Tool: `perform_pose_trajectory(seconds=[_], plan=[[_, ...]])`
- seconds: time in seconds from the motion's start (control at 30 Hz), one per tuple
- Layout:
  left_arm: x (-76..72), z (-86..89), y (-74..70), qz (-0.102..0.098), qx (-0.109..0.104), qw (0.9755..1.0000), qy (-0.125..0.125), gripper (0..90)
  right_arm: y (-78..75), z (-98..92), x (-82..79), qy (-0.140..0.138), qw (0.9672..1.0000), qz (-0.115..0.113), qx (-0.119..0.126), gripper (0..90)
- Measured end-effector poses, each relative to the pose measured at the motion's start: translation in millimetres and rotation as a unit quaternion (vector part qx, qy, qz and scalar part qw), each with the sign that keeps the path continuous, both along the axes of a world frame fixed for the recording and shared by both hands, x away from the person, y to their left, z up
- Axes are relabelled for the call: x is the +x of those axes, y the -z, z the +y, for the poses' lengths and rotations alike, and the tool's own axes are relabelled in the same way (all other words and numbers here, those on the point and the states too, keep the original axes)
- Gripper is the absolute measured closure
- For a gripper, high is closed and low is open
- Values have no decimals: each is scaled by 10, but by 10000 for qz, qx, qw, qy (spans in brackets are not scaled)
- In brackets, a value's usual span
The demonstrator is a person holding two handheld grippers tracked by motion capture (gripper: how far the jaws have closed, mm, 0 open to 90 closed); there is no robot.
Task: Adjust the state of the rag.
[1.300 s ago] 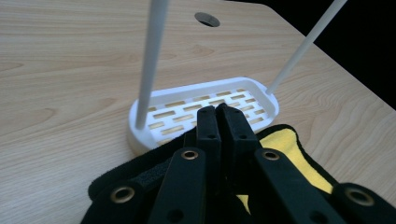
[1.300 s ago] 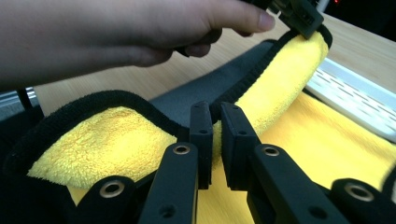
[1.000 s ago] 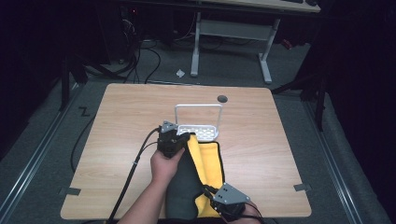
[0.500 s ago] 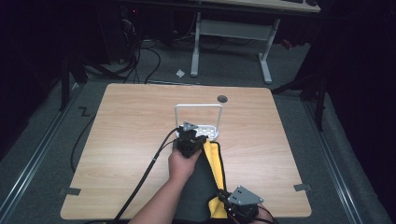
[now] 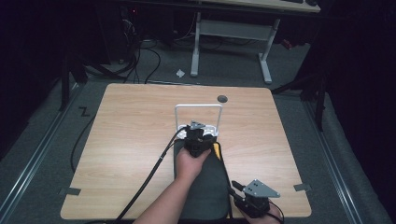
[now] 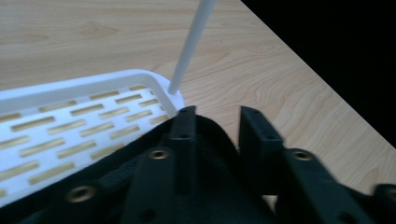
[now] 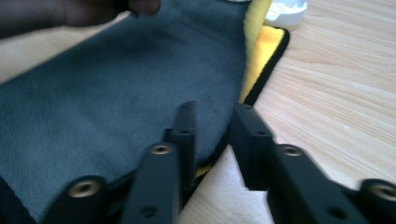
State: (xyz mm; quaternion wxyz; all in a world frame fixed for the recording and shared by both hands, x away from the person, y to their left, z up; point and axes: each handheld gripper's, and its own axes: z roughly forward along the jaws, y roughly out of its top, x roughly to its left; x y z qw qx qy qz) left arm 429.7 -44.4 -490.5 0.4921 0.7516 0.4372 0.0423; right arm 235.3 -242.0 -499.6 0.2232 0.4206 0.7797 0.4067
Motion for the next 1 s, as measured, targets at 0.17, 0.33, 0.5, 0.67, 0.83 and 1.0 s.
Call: perform_pose_trajectory(seconds=[0.17, 0.33, 0.5, 0.67, 0.83, 1.0], plan=[[-45, 30, -28, -121, -89, 9998, 151, 520, -7, 7, -1, 13, 9999, -132, -44, 655], [-104, 188, -52, -209, -48, 9997, 141, 521, 30, 28, 24, -14, 9999, -74, -125, 640], [-200, 416, -1, -264, 218, 9993, 148, 541, 46, 36, 39, -24, 9999, -41, -145, 640], [-345, 668, 89, -310, 515, 9981, 125, 591, 64, 47, 50, -43, 9998, -8, -171, 640], [-521, 856, 160, -315, 650, 9973, 144, 612, 81, 50, 64, -48, 9998, 42, -182, 630], [-772, 956, 218, -273, 789, 9956, 436, 676, 82, 52, 92, -95, 9998, 63, -150, 639]])
